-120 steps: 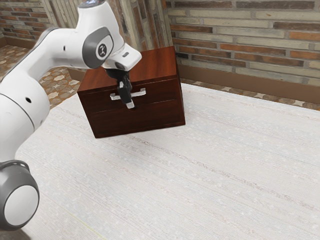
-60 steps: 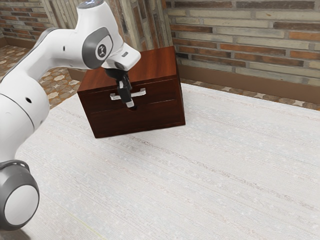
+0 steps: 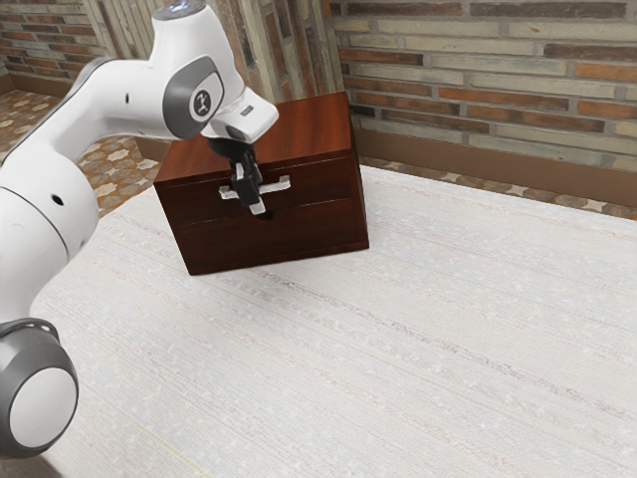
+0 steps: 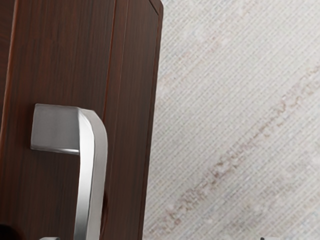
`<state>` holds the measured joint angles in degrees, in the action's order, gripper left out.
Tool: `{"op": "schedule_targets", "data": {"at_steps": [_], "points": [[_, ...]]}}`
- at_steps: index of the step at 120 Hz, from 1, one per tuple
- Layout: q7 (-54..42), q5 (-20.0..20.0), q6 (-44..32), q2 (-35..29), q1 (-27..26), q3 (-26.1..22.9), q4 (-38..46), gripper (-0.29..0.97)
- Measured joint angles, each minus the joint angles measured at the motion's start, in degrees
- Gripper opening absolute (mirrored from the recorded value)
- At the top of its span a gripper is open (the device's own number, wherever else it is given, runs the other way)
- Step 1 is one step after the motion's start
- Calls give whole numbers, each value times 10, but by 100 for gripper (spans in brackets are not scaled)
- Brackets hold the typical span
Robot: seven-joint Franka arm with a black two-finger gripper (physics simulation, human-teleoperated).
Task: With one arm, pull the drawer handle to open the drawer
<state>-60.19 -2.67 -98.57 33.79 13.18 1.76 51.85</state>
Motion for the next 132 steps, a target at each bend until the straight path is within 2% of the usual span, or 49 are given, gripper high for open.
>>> {"op": "schedule_targets", "data": {"at_steps": [64,79,132], "points": [[-10,-1,5,-3,-3,0,12,46],[-12,-1,6,-11,-2,0,31,51],[-13,-1,-3,-83,-1,-2,140,51]]}}
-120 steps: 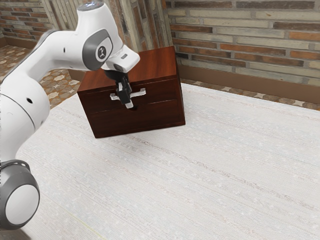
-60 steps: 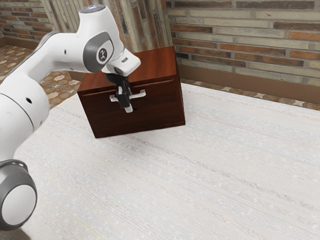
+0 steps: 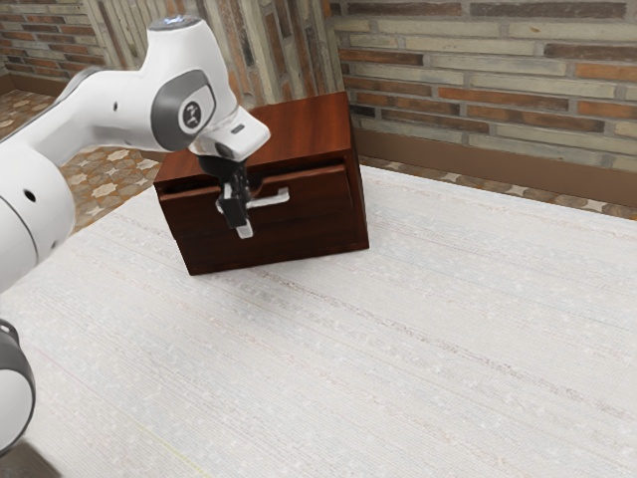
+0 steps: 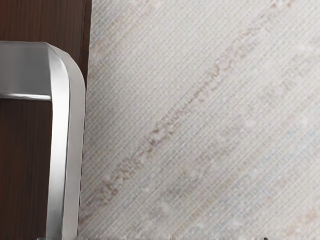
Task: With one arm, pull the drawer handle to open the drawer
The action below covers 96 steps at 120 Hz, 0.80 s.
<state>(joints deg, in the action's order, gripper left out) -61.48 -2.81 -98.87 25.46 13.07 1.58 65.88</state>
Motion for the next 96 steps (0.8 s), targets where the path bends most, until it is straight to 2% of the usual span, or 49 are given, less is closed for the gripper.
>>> {"op": "schedule_targets", "data": {"at_steps": [42,55,67,96], "points": [[2,4,-35,-59,-1,-5,93,49],[2,4,-47,-77,-2,-7,123,53],[3,4,-55,-96,-4,-7,148,45],[3,4,-73,-142,-6,-11,207,42]]}}
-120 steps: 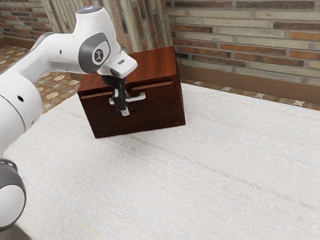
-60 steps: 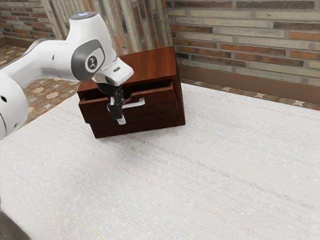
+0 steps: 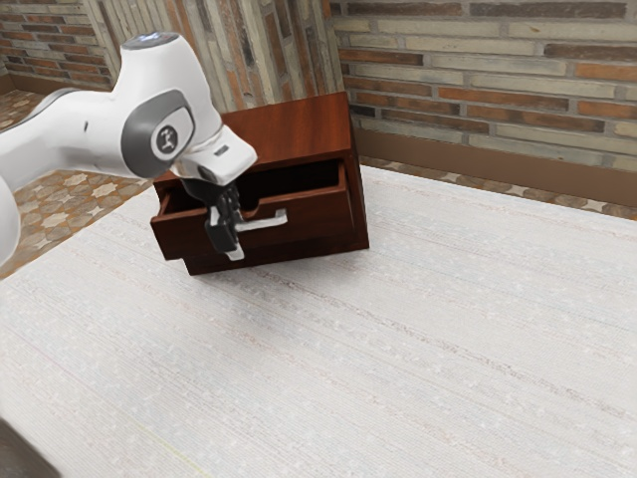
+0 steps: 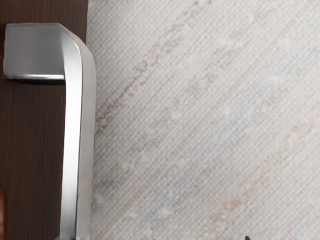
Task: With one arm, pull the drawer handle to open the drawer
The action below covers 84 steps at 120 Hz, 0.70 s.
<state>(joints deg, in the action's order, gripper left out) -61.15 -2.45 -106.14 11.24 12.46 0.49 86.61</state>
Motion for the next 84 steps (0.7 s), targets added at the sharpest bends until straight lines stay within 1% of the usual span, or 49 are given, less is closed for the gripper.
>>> {"op": "schedule_targets", "data": {"at_steps": [30,70,84], "points": [[1,1,-17,-26,0,-9,37,47],[1,2,-37,-78,1,-21,101,45],[2,2,-44,-97,1,-25,127,47]]}}
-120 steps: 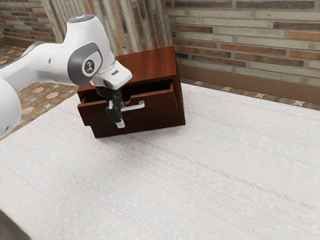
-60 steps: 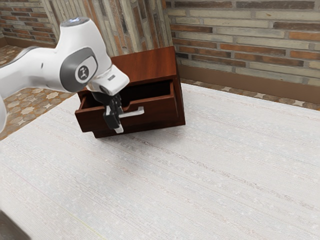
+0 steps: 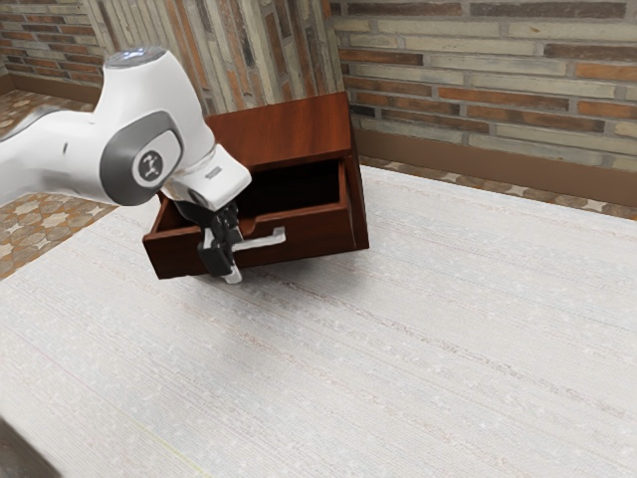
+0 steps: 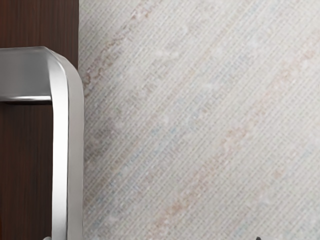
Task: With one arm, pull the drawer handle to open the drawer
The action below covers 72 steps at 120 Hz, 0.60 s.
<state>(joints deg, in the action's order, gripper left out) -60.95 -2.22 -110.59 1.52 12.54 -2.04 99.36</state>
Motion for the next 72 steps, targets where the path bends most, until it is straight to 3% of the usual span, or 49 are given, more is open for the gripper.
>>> {"op": "schedule_targets", "data": {"at_steps": [37,72], "points": [[2,1,-19,-46,0,-9,55,46],[5,1,-27,-50,-3,-10,60,49]]}}
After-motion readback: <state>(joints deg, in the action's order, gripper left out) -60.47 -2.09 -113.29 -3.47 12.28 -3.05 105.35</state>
